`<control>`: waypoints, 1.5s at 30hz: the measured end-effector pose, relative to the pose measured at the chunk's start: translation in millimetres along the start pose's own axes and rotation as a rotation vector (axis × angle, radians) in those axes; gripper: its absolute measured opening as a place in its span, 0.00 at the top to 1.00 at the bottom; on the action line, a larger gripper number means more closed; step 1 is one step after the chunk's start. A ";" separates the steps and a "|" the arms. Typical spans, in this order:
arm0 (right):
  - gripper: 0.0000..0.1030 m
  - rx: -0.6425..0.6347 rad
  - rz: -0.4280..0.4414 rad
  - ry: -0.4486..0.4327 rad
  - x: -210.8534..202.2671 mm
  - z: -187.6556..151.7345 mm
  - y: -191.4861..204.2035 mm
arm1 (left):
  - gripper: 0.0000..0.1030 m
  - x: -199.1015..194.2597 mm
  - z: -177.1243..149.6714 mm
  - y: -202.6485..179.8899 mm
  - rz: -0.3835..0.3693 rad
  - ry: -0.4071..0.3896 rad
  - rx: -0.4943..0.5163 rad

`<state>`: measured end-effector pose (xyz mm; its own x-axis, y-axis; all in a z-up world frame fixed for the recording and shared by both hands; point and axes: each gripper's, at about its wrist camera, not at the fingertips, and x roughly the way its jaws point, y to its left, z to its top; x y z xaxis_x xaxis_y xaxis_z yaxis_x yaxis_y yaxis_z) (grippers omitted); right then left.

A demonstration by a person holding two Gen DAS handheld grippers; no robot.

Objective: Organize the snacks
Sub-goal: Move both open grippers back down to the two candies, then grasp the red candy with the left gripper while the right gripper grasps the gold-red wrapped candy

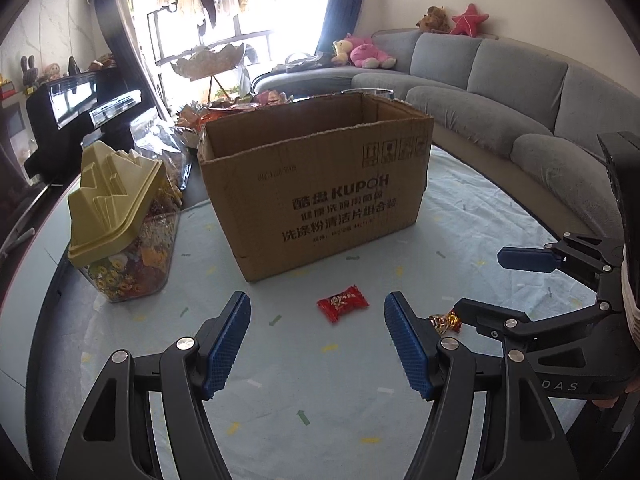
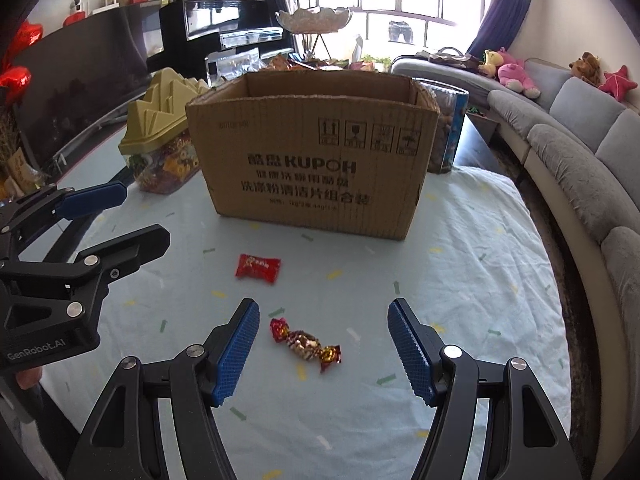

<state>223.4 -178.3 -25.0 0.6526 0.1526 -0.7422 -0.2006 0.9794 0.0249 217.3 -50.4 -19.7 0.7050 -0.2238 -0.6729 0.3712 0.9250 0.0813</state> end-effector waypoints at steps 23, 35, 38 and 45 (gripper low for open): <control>0.45 -0.035 0.017 0.155 54.1 -21.3 0.1 | 0.33 76.0 -20.0 0.6 -0.080 0.188 -0.003; 0.74 -0.003 0.030 0.151 71.8 -14.0 -8.1 | 0.33 110.5 -7.8 1.3 -0.077 0.209 0.029; 0.81 0.021 0.040 0.142 74.3 -10.3 -12.0 | 0.33 117.2 -4.7 0.9 -0.084 0.213 0.035; 0.81 0.059 0.056 0.130 78.2 -2.9 -15.9 | 0.48 131.6 -0.4 1.5 -0.100 0.232 0.034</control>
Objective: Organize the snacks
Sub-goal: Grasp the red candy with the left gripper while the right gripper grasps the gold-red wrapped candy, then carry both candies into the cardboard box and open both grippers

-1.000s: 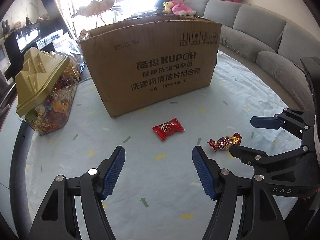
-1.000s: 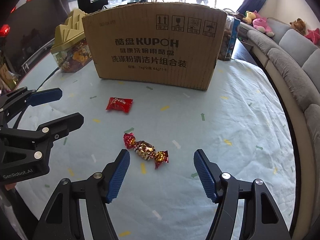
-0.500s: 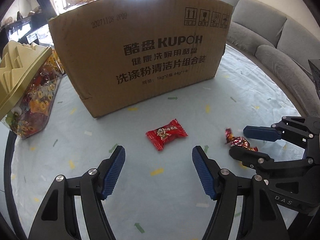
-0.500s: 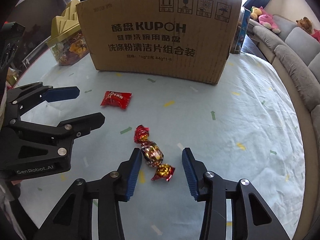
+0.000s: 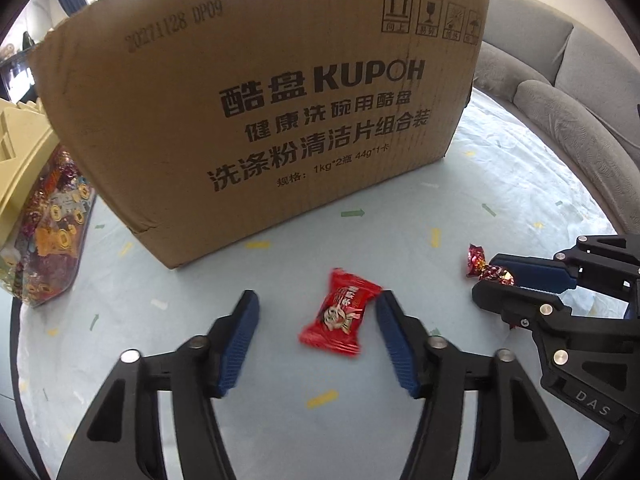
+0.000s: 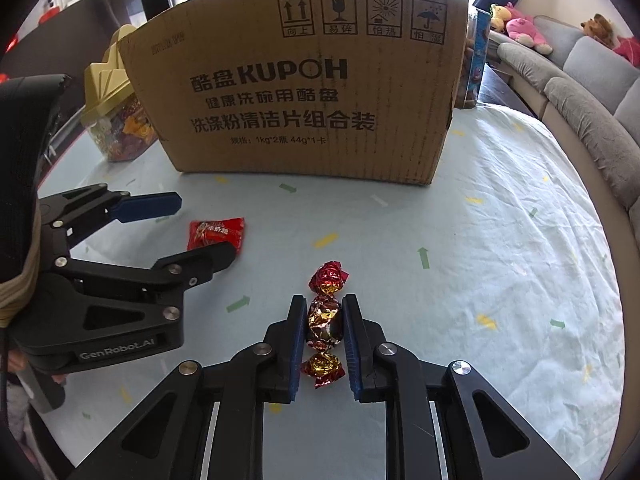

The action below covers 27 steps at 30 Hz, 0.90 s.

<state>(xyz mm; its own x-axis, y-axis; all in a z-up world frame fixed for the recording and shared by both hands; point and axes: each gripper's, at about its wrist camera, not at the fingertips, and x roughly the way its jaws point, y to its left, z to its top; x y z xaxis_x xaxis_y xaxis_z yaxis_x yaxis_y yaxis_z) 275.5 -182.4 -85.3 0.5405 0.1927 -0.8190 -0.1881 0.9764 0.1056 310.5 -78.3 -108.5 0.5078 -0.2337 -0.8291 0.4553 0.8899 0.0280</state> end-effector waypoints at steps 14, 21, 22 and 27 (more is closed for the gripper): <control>0.81 0.022 0.026 -0.030 -4.5 9.3 -2.3 | 0.80 -18.2 -7.3 14.2 -0.028 -0.036 -0.116; 0.81 0.013 0.032 -0.065 -19.5 10.7 3.2 | 0.80 -48.1 -15.0 15.4 -0.008 -0.085 -0.172; 0.81 0.012 0.034 -0.071 -22.3 11.0 4.0 | 0.80 -52.5 -16.3 15.8 -0.008 -0.093 -0.180; 0.81 0.007 0.033 -0.110 -39.3 11.6 6.4 | 0.80 -76.6 -16.9 14.0 0.009 -0.139 -0.202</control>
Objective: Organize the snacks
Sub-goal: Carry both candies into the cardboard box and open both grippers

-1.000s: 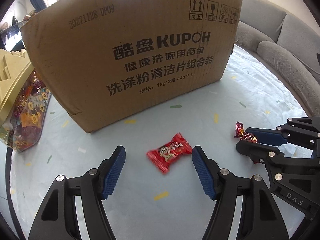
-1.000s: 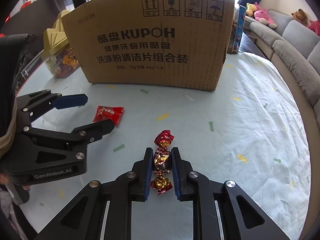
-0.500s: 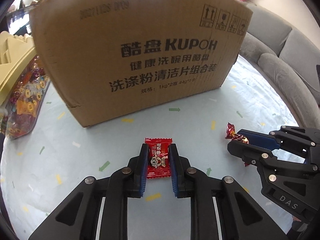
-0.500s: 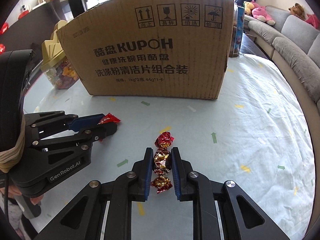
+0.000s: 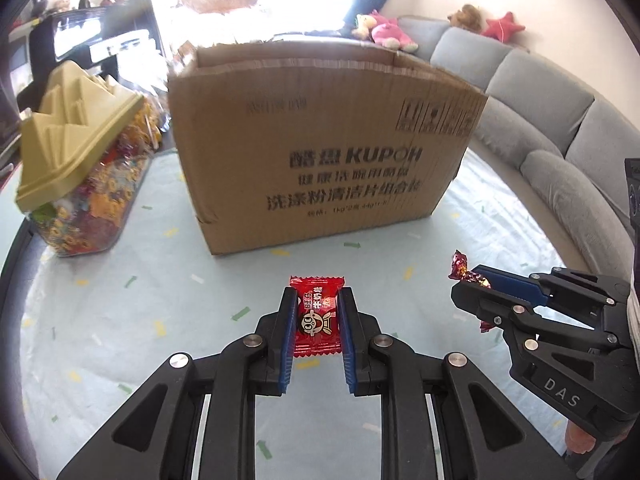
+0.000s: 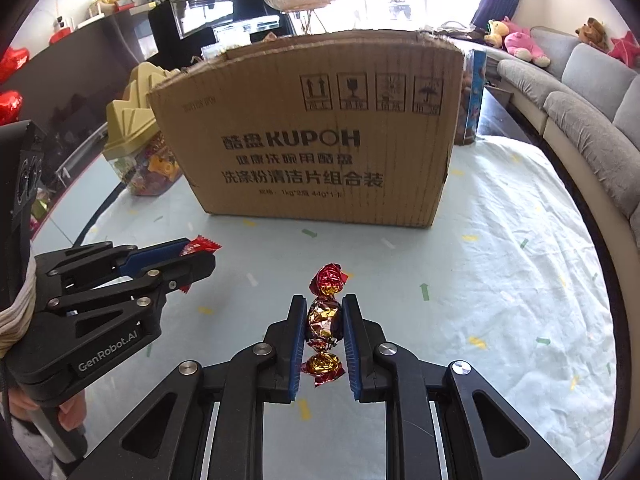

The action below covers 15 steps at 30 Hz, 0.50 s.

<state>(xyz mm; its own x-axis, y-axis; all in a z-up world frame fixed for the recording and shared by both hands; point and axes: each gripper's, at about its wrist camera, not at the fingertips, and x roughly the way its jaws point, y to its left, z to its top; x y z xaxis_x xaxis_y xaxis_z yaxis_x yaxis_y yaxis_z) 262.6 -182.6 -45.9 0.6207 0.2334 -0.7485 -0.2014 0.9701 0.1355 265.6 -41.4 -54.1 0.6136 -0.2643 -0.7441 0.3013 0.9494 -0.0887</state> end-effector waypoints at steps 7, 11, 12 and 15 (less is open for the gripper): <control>0.81 -0.010 -0.002 -0.061 -25.4 6.3 5.0 | 0.80 -37.6 8.3 -1.5 0.020 -0.082 -0.003; 0.81 -0.015 -0.004 -0.104 -41.0 14.9 5.6 | 0.80 -55.3 17.8 -4.2 0.025 -0.130 0.004; 0.81 -0.015 -0.004 -0.113 -43.9 18.1 6.0 | 0.80 -58.0 21.0 -4.6 0.026 -0.140 0.005; 0.81 -0.016 -0.009 -0.151 -54.6 29.8 6.2 | 0.80 -70.3 32.1 -4.1 0.032 -0.177 0.008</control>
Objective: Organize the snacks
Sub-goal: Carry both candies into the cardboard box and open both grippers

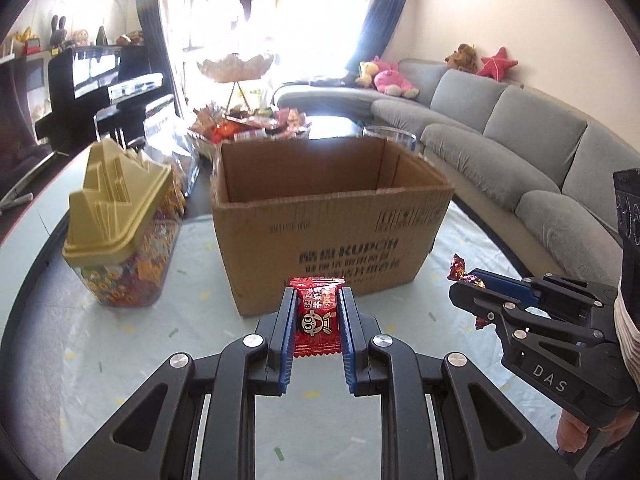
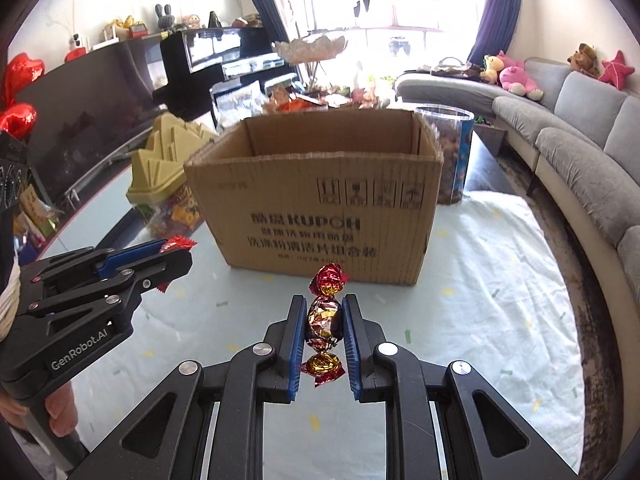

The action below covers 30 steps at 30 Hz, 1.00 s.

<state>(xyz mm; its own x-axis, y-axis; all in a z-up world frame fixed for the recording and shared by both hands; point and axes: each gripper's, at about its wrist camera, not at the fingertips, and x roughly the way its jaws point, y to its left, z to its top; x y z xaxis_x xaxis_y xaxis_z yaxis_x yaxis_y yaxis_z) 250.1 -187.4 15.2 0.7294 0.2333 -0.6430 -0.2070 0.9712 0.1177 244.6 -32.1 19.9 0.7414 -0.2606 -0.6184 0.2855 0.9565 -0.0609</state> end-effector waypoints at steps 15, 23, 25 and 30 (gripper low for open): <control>0.81 -0.044 -0.022 -0.141 -26.1 70.7 4.7 | 0.80 -8.2 66.4 4.5 0.022 -0.096 0.007; 0.81 -0.049 -0.002 -0.122 -8.4 100.3 2.7 | 0.80 14.7 94.8 13.5 0.013 -0.071 -0.006; 0.81 -0.047 -0.005 -0.111 -1.4 106.4 0.3 | 0.80 22.9 101.2 16.8 0.012 -0.063 -0.006; 0.81 -0.041 0.002 -0.079 18.9 121.0 -6.0 | 0.80 44.9 112.6 21.1 0.017 -0.038 -0.007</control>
<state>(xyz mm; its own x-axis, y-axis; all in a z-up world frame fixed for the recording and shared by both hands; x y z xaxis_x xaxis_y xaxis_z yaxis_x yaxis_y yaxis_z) 343.9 -183.1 93.9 0.7778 0.2394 -0.5811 -0.2332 0.9685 0.0869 352.2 -38.5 79.1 0.7687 -0.2495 -0.5889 0.2687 0.9616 -0.0566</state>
